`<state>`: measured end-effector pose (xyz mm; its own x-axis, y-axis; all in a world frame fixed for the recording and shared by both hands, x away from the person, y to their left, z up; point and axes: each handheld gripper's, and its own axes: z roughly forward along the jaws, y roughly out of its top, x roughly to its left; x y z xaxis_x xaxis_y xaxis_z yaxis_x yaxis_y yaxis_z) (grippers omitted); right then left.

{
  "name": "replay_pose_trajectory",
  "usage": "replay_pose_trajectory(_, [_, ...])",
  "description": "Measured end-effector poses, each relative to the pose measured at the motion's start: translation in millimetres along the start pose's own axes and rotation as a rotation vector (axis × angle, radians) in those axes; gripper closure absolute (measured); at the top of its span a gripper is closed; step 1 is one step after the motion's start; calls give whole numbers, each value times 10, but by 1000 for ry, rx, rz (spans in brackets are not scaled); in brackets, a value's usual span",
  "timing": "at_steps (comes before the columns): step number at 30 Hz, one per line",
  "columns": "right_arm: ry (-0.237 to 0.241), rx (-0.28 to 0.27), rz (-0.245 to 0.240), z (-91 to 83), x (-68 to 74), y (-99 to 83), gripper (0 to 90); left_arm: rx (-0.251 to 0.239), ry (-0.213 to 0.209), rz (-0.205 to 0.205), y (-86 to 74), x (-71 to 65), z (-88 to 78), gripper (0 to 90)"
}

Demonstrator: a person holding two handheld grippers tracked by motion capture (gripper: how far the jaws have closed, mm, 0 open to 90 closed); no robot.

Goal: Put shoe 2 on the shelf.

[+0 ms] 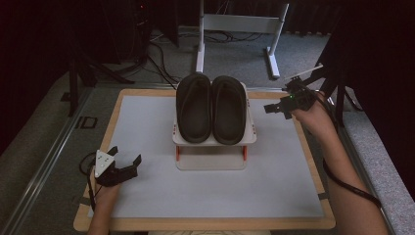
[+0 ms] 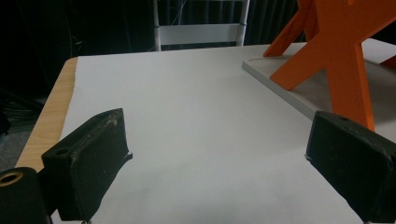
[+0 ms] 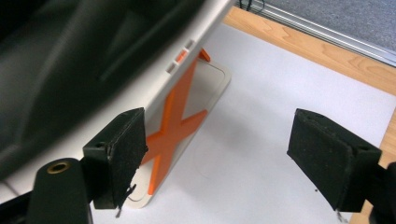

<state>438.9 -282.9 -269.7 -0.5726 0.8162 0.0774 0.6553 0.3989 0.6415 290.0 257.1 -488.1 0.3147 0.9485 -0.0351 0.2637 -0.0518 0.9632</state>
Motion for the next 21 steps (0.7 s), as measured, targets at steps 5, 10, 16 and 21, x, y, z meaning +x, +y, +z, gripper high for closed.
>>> replay_pose_trajectory(5, [-22, -37, -5, 93, -55, -208, 169, 0, 0, 2, 0, 0, -1, 52])
replay_pose_trajectory(10, [-24, -61, 4, 216, -106, -395, 144, 0, -1, 0, 0, 1, 0, 53])
replay_pose_trajectory(16, [-55, -82, 27, 447, -211, -746, 142, 1, 0, 2, 0, 1, -1, 52])
replay_pose_trajectory(21, [-75, -139, 43, 590, -284, -1019, 144, 0, 0, 1, 0, 0, 0, 52])
